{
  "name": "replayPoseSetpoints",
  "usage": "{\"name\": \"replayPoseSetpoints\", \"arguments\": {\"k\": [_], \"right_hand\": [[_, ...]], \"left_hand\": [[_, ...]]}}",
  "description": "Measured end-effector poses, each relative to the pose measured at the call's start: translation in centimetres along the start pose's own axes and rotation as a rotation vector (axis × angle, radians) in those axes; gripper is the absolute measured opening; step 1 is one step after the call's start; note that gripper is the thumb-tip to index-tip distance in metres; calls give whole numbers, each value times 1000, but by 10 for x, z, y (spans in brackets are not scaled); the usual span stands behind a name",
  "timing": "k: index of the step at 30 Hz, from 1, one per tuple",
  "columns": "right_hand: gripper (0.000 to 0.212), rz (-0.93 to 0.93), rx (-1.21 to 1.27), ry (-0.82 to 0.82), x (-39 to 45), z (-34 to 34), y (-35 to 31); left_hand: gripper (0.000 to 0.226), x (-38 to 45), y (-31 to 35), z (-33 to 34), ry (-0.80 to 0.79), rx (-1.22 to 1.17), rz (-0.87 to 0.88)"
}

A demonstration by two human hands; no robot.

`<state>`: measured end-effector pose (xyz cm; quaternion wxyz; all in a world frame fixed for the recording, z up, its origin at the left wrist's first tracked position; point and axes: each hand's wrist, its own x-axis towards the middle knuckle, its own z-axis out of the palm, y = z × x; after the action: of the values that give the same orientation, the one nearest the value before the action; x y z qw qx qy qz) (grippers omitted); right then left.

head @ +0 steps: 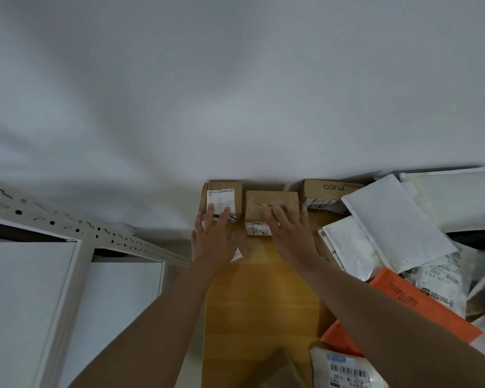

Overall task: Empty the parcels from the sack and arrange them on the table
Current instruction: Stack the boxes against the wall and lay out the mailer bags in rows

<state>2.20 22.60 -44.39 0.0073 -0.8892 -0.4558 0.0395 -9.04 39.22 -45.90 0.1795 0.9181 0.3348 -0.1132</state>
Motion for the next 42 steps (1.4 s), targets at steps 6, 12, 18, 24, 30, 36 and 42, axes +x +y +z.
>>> {"name": "replayPoseSetpoints", "arguments": {"k": [6,12,18,24,30,36,42], "right_hand": [[70,2,12,53,27,-1,3],[71,11,46,41,45,0,3],[71,345,42,30,-1,-17,41],[90,682,68,-76,-69,-32,107],[114,696,121,-128,-78,-36,136],[101,658,125,-136,-84,-51,162],[86,543,94,-104,-92,-53,176]], "left_hand": [[62,-6,8,-10,9,-61,-29],[59,-4,10,-19,31,-56,-79],[61,-18,52,-27,276,-203,34],[65,-43,139,14,-60,-365,334],[93,-64,192,57,-200,-117,367],[118,-68,196,58,-213,-92,288],[96,-64,197,45,-261,27,240]]}}
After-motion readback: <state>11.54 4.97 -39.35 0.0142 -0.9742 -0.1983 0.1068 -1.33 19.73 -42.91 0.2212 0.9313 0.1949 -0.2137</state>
